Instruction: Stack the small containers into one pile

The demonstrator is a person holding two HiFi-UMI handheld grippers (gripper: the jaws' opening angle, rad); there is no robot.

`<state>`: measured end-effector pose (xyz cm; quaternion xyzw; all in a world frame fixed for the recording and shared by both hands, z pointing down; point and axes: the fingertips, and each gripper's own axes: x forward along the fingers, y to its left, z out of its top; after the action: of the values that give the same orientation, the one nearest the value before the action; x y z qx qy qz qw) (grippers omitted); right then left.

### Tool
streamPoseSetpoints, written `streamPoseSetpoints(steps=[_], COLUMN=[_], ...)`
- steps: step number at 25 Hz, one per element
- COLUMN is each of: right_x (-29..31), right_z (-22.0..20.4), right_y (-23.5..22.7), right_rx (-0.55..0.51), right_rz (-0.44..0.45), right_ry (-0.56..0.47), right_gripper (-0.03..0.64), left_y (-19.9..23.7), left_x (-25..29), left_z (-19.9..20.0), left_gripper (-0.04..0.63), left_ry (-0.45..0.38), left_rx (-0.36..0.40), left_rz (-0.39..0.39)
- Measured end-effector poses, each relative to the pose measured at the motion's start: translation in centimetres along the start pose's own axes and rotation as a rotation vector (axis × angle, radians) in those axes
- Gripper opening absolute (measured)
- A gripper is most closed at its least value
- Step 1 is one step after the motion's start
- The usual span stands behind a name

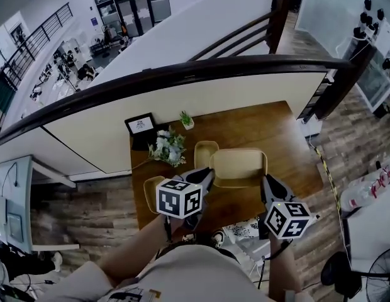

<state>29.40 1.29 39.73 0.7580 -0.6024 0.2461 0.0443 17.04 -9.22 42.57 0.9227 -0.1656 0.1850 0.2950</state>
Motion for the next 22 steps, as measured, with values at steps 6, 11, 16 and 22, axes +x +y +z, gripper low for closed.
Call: streamPoseSetpoints(steps=[6, 11, 16, 22], right_x=[1.3, 4.6, 8.8, 14.0], right_z=[0.3, -0.1, -1.3, -3.8], right_y=[0.5, 2.6, 6.3, 12.1], right_rx=[-0.039, -0.092, -0.167, -0.279], right_rz=[0.012, 0.080, 0.186, 0.319], right_ry=[0.021, 0.075, 0.151, 0.256], right_gripper=[0.023, 0.021, 0.021, 0.023], left_y=[1.1, 3.8, 7.7, 12.4], left_x=[-0.3, -1.8, -4.4, -7.8], left_z=[-0.5, -1.4, -3.6, -7.3], left_gripper=[0.026, 0.026, 0.032, 0.043], left_ry=[-0.017, -0.042, -0.068, -0.098], left_rx=[-0.026, -0.089, -0.194, -0.356], left_rz=[0.024, 0.095, 0.200, 0.310])
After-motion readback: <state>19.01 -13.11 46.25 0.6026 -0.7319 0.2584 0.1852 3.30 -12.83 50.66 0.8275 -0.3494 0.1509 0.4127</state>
